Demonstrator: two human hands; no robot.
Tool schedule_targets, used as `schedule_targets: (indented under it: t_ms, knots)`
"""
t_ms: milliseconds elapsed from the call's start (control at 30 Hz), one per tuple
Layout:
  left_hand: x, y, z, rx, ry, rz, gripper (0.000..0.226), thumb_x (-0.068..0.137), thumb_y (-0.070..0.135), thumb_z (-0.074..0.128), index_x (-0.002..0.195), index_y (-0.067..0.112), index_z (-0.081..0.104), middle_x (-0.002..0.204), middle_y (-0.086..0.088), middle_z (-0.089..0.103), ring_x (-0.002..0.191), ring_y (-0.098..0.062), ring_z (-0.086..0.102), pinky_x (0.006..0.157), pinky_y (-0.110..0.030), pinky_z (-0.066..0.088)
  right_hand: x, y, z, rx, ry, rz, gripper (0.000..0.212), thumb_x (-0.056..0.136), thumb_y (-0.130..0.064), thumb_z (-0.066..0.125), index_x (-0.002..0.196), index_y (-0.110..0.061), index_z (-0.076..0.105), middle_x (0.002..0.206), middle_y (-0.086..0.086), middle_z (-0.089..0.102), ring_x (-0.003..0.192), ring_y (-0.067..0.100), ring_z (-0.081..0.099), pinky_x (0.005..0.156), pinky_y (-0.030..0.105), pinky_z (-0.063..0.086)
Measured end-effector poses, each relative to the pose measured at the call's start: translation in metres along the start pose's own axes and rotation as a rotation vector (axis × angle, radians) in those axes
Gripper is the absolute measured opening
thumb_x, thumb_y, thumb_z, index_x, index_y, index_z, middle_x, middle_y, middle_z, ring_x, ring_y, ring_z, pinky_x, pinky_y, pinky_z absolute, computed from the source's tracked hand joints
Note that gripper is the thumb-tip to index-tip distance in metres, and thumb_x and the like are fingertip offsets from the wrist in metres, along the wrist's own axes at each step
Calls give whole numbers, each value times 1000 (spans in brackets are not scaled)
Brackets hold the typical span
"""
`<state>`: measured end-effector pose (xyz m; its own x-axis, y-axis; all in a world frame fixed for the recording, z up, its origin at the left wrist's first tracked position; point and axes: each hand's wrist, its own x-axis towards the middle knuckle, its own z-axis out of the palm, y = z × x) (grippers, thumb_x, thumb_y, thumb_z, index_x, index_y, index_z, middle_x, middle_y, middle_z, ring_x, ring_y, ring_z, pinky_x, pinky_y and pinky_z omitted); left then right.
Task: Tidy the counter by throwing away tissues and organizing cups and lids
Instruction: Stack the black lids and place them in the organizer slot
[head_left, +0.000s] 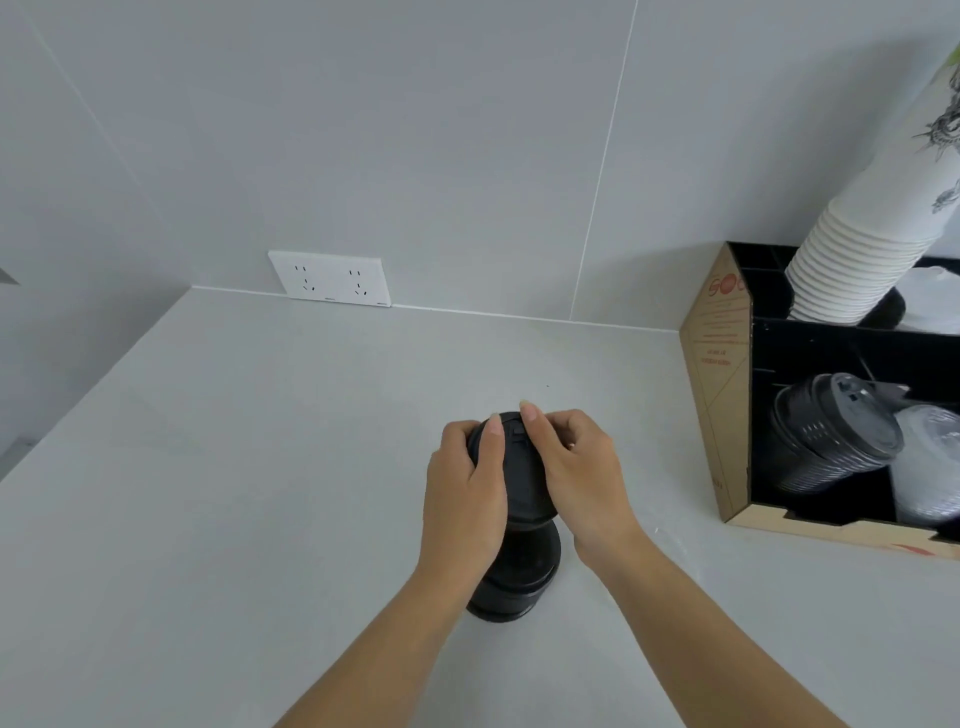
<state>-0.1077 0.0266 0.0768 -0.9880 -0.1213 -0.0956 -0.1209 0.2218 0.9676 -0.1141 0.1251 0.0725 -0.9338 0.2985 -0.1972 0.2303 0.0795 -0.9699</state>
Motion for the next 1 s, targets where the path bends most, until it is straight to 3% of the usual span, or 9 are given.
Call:
schedule_targets:
  t_ms: [133,233,467,600,700,1000]
  knots:
    - [-10,-27,6,41,43,-55,31,89,49,38,96,23,55,98,4,62,96,-15,58,86,-38,49,-9,20,2,-21,-9,60,32,88,-44,56,92,-13,61,87,-2,64,80,12,60,70,24,47]
    - [-14,-43,10,88,92,-107,27,92,41,40,95,22,58,98,4,62,100,-20,56,91,-45,46,-12,35,5,-35,-14,97,31,88,-43,56,92,-12,61,86,-3,63,80,11,59,70,23,45]
    - [-21,-63,14,29,47,-205,26,92,41,41,96,23,59,98,7,63,97,-14,58,88,-37,48,-12,61,7,-31,-57,192,30,89,-42,57,90,-12,61,86,-1,63,80,12,58,68,24,44]
    - [-21,-66,11,-28,-1,-211,14,94,34,45,95,28,58,98,11,64,96,-8,59,86,-31,48,-11,66,8,22,-95,201,18,89,-37,58,89,-20,65,90,-7,67,87,7,62,72,22,46]
    - [-21,-70,9,-83,13,-210,12,93,30,49,98,27,60,100,10,65,97,-7,60,85,-28,49,-13,69,10,113,-117,196,14,89,-31,60,86,-23,70,86,-9,71,82,3,64,70,18,46]
    - [-23,-81,13,-202,91,-179,12,91,17,55,94,22,65,94,4,69,89,-11,65,78,-29,53,-17,84,13,247,-125,130,9,86,-22,63,86,-18,72,86,2,73,83,15,68,69,25,53]
